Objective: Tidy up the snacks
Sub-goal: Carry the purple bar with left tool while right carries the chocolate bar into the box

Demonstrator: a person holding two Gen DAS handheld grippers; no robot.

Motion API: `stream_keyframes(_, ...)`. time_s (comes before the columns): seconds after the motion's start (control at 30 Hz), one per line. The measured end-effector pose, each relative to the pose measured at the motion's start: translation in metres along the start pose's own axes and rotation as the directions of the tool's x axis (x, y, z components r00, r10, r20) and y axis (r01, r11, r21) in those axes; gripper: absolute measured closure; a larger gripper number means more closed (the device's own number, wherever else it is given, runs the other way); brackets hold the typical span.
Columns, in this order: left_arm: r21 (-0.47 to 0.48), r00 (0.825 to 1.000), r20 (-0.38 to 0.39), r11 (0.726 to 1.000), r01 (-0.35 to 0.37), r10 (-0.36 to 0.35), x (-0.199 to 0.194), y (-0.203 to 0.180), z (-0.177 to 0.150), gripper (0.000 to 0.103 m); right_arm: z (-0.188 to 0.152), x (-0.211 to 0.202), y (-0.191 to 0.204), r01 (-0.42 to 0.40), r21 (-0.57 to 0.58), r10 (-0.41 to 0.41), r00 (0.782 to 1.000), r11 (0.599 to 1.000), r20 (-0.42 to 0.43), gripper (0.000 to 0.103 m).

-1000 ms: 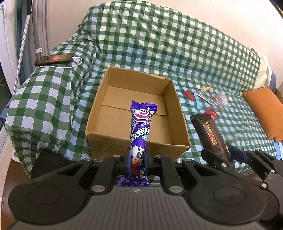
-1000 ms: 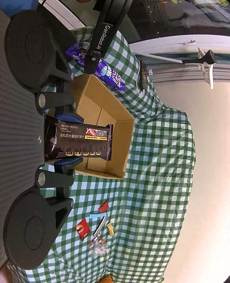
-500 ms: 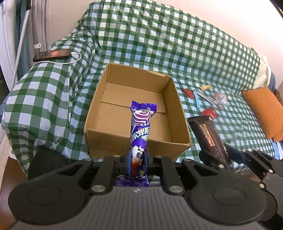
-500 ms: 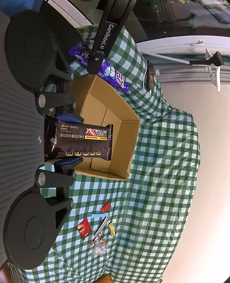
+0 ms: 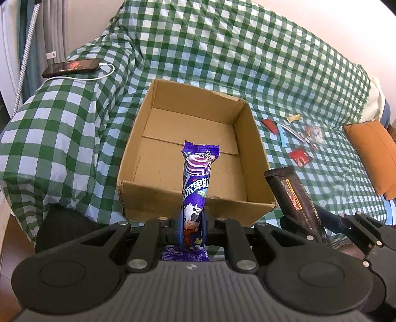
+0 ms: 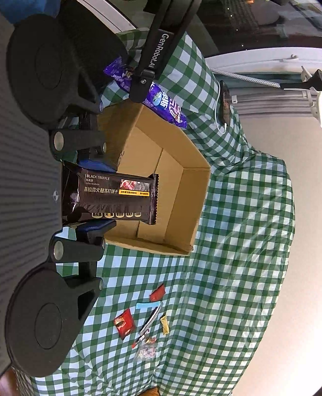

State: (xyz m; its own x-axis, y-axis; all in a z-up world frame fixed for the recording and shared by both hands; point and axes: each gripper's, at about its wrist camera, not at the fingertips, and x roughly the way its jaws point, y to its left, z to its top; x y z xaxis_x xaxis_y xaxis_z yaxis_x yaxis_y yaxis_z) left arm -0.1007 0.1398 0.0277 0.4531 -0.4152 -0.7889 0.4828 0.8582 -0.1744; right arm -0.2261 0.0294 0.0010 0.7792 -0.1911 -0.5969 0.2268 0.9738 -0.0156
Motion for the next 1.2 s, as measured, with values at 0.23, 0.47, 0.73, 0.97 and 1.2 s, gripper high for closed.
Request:
stream_keyframes(0.23, -0.009, 1.000, 0.010, 1.000, -0.006, 0.006, 0.013, 0.007, 0.019, 0.088, 0.010, 0.017, -0.012, 0.019, 0.009, -0.019, 1.000, 1.000, -0.009, 0.061)
stream_keyframes(0.47, -0.013, 1.000, 0.006, 1.000, -0.010, 0.010, 0.032, 0.011, 0.040, 0.088, 0.022, 0.041, -0.014, 0.020, 0.011, -0.020, 0.999, 1.000, -0.025, 0.061)
stream_keyframes(0.73, -0.009, 0.999, -0.029, 1.000, -0.020, 0.020, 0.073, 0.010, 0.066, 0.088, 0.037, 0.085, -0.017, 0.014, 0.030, -0.012, 0.998, 0.999, -0.057, 0.061)
stream_keyframes(0.97, 0.008, 0.996, -0.067, 0.998, -0.055, 0.055, 0.128, 0.006, 0.094, 0.088, 0.047, 0.138, -0.040, 0.012, 0.056, -0.007, 0.996, 0.998, -0.092, 0.060)
stream_keyframes(1.2, 0.020, 0.991, -0.111, 0.997, -0.077, 0.079, 0.179, 0.008, 0.112, 0.088, 0.056, 0.189, -0.056, 0.011, 0.077, -0.002, 0.993, 0.997, -0.116, 0.060)
